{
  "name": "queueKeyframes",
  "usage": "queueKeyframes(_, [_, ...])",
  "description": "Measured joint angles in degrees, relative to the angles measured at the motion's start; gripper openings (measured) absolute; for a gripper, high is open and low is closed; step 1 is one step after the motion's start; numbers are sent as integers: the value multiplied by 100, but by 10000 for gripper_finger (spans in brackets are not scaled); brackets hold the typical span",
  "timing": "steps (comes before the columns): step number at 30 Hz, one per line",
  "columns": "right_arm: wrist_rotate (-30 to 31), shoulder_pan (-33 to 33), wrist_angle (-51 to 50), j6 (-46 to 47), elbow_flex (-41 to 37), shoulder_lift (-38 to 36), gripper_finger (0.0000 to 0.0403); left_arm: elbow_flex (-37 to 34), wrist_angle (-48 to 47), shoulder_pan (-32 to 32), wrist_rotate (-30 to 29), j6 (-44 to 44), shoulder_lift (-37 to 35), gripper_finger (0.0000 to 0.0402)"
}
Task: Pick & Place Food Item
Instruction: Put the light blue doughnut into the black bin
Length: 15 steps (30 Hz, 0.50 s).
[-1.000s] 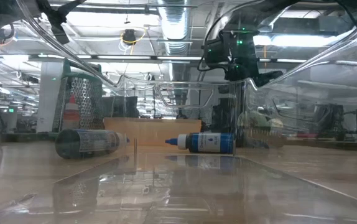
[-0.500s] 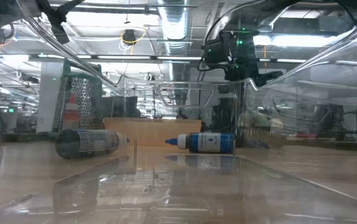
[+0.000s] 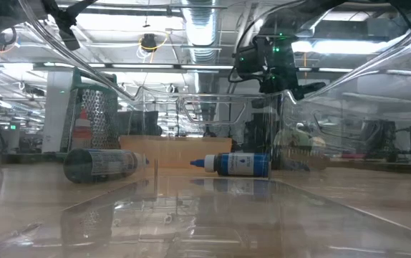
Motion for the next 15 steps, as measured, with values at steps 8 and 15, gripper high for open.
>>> queueKeyframes(8, [-89,-111,42,180,0,0,0,0,0,1,2,0,0,186])
queueKeyframes(15, [-470,-344,179,307,0,0,0,0,0,1,72,0,0,186])
